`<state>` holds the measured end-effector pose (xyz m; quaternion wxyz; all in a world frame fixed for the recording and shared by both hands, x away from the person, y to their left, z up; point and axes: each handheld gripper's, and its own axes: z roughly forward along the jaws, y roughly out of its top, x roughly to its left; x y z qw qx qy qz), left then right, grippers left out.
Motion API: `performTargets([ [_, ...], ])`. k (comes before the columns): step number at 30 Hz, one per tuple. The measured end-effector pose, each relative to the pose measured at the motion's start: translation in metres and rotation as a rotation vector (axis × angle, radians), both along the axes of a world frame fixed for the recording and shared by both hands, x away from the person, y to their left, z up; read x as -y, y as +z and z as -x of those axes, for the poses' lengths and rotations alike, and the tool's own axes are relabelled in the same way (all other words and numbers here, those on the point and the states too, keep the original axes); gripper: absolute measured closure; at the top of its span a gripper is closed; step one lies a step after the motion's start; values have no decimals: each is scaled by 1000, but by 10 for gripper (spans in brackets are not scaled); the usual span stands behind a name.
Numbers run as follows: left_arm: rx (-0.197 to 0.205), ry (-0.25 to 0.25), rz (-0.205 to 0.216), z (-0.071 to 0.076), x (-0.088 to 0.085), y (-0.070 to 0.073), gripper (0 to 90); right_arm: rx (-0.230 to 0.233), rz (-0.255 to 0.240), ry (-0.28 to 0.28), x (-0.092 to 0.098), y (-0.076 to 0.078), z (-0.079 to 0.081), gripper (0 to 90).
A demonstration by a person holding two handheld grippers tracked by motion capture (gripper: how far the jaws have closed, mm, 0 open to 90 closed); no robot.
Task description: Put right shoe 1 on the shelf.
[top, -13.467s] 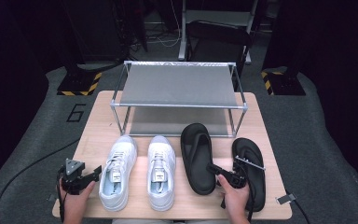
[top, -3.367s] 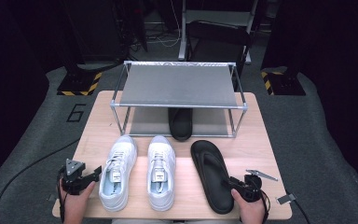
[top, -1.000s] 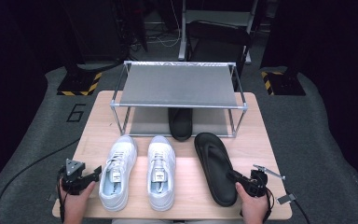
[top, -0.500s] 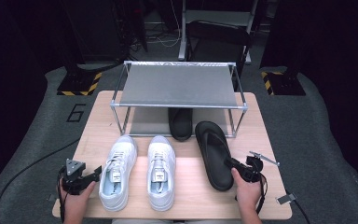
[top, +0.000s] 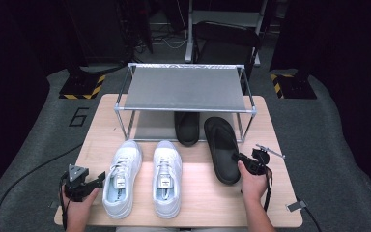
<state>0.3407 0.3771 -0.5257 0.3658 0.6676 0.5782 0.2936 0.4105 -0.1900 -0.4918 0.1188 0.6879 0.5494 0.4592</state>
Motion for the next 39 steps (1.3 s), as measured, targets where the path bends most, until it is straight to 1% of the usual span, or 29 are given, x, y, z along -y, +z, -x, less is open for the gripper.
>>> performTargets([
  [1, -2, -3, -3, 0, 0, 0, 295, -1, -10, -14, -1, 0, -3, 649],
  [2, -6, -3, 0, 0, 0, 1, 295, 0, -15, -12, -1, -1, -4, 649],
  [4, -9, -9, -9, 0, -1, 1, 295, -6, -25, -25, -4, 0, -11, 649],
  [5, -13, -10, -9, 0, -1, 1, 295, -3, -16, -29, -5, 0, -13, 649],
  [7, -5, -7, -7, -1, 0, 0, 295, 7, 10, -34, -11, 2, -20, 649],
  [9, -19, -14, -11, 0, -1, 1, 295, 1, 20, -45, -16, 4, -26, 648],
  [10, -18, -10, -2, 0, -1, 1, 295, 0, 32, -52, -18, 4, -30, 649],
  [11, -1, -2, 0, -1, -1, 0, 295, 4, 39, -62, -20, 5, -33, 649],
  [12, -1, 5, 10, 0, 0, 0, 295, 5, 49, -58, -22, 4, -37, 648],
  [13, -9, 2, 12, 0, -1, 0, 295, 3, 48, -64, -23, 4, -41, 648],
  [14, -1, -1, 4, -1, -2, 0, 295, -9, 61, -60, -25, 4, -44, 648],
  [15, 3, 0, 4, -1, -2, 0, 295, -4, 73, -63, -26, 3, -46, 648],
  [16, -17, -8, -3, 0, -3, 1, 295, -4, 78, -67, -27, 3, -49, 648],
  [17, -15, -6, 7, 0, -3, 1, 295, 1, 82, -73, -27, 3, -51, 648],
  [18, -13, -6, 6, 0, -3, 1, 295, 0, 80, -75, -27, 2, -54, 648],
  [19, 3, -3, 2, -1, -2, 0, 295, -7, 81, -81, -27, 1, -56, 648],
  [20, 1, -1, 3, -1, -2, 0, 295, -7, 82, -91, -27, 0, -59, 648],
  [21, -18, -10, 1, 0, -3, 1, 295, -13, 89, -94, -28, 0, -61, 648],
  [23, -2, -3, 4, -1, -2, 0, 295, -14, 86, -97, -29, 0, -64, 648],
  [24, -3, -3, 5, -1, -1, 0, 295, -5, 77, -93, -30, 0, -67, 648],
  [26, -10, -3, 6, -1, -1, 0, 295, 7, 80, -94, -30, -2, -71, 648],
  [28, -12, -4, 4, -1, -1, 0, 295, 1, 79, -92, -31, -3, -74, 648],
  [30, -20, -17, -13, -1, -3, 1, 295, -8, 80, -94, -33, -3, -79, 647],
  [32, -26, -16, -10, 0, -2, 1, 295, -2, 70, -95, -34, -4, -81, 648],
  [33, -22, -12, -4, 0, -2, 0, 295, 1, 80, -93, -34, -4, -83, 647],
  [35, -20, -13, -7, -1, -2, 0, 295, 6, 77, -99, -36, -3, -85, 648],
  [36, -9, -11, -5, -1, -2, 0, 295, 7, 85, -101, -36, -3, -86, 648],
  [37, -16, -11, -3, -1, -2, 0, 295, 9, 69, -105, -37, -3, -88, 648],
  [39, -21, -13, -5, -1, -2, 0, 295, 11, 62, -108, -37, -4, -91, 648],
])
